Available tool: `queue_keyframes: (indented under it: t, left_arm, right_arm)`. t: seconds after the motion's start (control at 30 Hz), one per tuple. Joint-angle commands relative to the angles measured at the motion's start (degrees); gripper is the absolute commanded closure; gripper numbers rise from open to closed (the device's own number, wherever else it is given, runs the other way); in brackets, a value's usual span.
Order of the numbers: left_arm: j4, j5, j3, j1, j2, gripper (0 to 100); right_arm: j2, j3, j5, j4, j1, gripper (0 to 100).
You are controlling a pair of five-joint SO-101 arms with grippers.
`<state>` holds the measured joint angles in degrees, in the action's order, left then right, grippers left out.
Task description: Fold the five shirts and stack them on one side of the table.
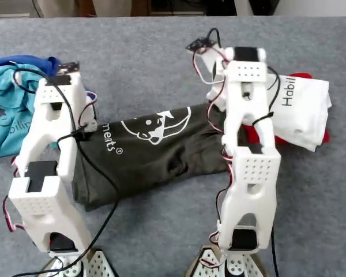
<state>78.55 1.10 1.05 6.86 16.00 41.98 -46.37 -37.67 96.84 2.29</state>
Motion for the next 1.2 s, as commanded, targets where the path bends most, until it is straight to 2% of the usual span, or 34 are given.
queue_keyframes:
  t: [0.0, 0.13, 0.23, 0.33, 0.4, 0.73, 0.93, 1.03, 1.13, 1.17]
  left_arm:
    - [0.88, 0.53, 5.19, -0.18, -10.59, 98]
    - [-2.37, 1.76, 20.66, 2.73, -25.19, 98]
    - [-6.42, -0.18, 31.56, 10.02, -32.57, 97]
    - [-7.12, -2.37, 37.01, 15.65, -33.1, 84]
    - [-7.12, -2.99, 38.68, 16.09, -32.22, 79]
    - [-7.12, -4.66, 35.87, 13.54, -19.82, 78]
    - [-7.74, -6.68, 33.76, 13.63, -9.01, 79]
    - [-9.41, -8.79, 32.0, 13.54, -3.12, 86]
    - [-7.12, -7.74, 27.69, 13.01, 0.04, 99]
    - [-6.33, -7.47, 26.64, 12.84, 0.48, 98]
  right_arm:
    - [-6.29, -3.56, -2.55, 5.19, 0.92, 99.8]
    - [-12.09, -0.48, -2.99, 5.54, -0.48, 99.8]
    - [-19.91, 5.58, -4.48, 5.54, -0.48, 99.8]
    - [-30.02, 13.93, -5.45, 5.19, -0.92, 99.8]
    - [-36.88, 20.35, -5.71, 3.87, -1.89, 99.8]
    - [-60.0, 61.76, -8.18, -15.74, -4.62, 99.8]
    - [-69.67, 75.03, -8.53, -22.59, -4.7, 99.7]
    - [-73.36, 77.58, -8.53, -24.35, -4.7, 99.7]
    - [-75.82, 78.02, -8.35, -24.09, -4.7, 99.7]
    - [-76.53, 78.02, -8.18, -24.09, -4.79, 99.7]
